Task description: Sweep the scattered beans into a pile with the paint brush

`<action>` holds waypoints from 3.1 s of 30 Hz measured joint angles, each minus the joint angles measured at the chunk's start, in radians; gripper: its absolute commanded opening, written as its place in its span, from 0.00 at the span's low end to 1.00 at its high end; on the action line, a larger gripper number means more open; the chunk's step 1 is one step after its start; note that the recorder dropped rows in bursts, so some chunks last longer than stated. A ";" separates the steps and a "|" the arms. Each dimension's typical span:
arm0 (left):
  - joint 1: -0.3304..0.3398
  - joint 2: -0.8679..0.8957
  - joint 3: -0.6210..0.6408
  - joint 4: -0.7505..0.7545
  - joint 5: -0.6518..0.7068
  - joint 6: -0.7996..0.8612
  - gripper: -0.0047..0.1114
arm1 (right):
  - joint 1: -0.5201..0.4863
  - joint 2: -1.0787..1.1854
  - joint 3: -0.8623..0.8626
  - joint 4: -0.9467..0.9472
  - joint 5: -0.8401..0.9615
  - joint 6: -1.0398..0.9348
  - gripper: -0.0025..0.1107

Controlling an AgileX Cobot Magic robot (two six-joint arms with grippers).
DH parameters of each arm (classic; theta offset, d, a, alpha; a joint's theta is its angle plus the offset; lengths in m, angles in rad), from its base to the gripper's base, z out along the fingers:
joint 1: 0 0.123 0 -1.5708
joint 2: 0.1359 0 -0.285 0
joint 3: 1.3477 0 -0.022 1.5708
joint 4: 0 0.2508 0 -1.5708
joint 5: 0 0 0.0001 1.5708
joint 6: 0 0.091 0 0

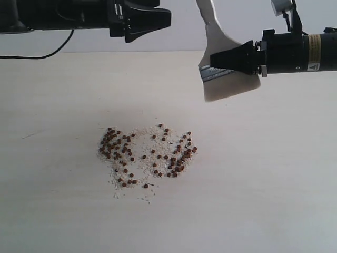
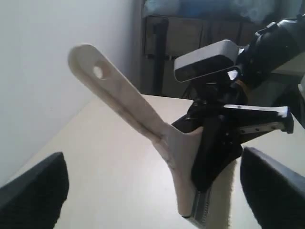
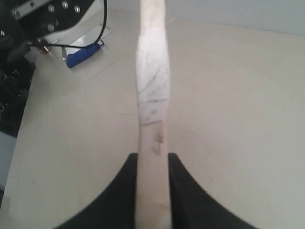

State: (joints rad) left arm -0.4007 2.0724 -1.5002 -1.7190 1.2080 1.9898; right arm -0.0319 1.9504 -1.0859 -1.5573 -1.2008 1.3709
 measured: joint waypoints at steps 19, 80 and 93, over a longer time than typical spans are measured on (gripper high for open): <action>-0.024 0.033 -0.113 -0.012 -0.021 -0.129 0.82 | 0.071 0.000 0.000 0.022 0.000 -0.088 0.02; -0.054 0.143 -0.287 -0.014 -0.001 -0.340 0.26 | 0.077 -0.005 0.000 0.044 -0.007 -0.102 0.02; -0.063 0.143 -0.287 -0.022 0.033 -0.338 0.04 | 0.077 -0.005 0.000 0.043 0.000 -0.100 0.02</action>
State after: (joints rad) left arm -0.4632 2.2152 -1.7871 -1.7406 1.2405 1.6514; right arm 0.0456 1.9451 -1.0859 -1.5140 -1.2008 1.2705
